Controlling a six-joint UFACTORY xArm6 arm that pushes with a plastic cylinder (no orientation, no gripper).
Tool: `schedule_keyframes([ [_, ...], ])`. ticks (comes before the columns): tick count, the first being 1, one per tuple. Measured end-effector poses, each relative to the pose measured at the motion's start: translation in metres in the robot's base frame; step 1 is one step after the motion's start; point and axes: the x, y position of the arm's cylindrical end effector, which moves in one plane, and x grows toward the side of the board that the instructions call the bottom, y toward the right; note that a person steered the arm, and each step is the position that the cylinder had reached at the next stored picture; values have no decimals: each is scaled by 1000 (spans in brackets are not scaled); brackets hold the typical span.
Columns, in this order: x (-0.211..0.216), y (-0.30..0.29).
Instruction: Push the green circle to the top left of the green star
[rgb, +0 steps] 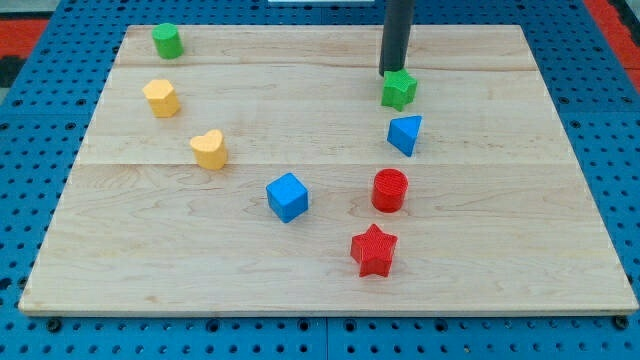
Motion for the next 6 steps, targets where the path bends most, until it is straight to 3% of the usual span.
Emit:
schedule_keyframes([
  [4, -47, 0],
  [6, -75, -94],
])
